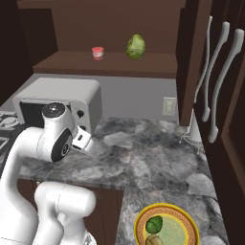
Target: Pick the avocado and bread from the counter and place them on the plate. Then pick the jam from the cabinet and place it next to the plate. Lastly close the cabinet door.
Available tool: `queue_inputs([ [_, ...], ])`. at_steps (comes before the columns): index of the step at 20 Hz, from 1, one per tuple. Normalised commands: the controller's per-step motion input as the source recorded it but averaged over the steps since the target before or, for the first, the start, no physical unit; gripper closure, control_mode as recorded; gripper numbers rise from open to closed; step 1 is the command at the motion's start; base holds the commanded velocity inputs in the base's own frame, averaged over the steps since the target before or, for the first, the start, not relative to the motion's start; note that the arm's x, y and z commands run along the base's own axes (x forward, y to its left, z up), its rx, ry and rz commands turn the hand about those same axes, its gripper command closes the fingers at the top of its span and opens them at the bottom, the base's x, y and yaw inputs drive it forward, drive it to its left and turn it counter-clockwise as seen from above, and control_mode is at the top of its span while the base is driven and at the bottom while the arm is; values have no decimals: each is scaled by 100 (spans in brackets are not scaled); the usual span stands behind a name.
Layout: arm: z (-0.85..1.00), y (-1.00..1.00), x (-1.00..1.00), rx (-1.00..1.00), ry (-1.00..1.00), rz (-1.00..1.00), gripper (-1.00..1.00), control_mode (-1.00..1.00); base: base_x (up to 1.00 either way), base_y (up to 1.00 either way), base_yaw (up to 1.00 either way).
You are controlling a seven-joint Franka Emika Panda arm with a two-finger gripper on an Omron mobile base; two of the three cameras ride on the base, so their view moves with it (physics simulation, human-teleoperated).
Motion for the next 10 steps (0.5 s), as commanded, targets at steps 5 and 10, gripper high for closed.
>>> queue_inputs([
  [5, 50, -2, 0, -5, -26, 0, -100, -100, 0, 0, 0],
  [10, 61, 0, 0, -5, -23, 0, -100, -100, 0, 0, 0],
])
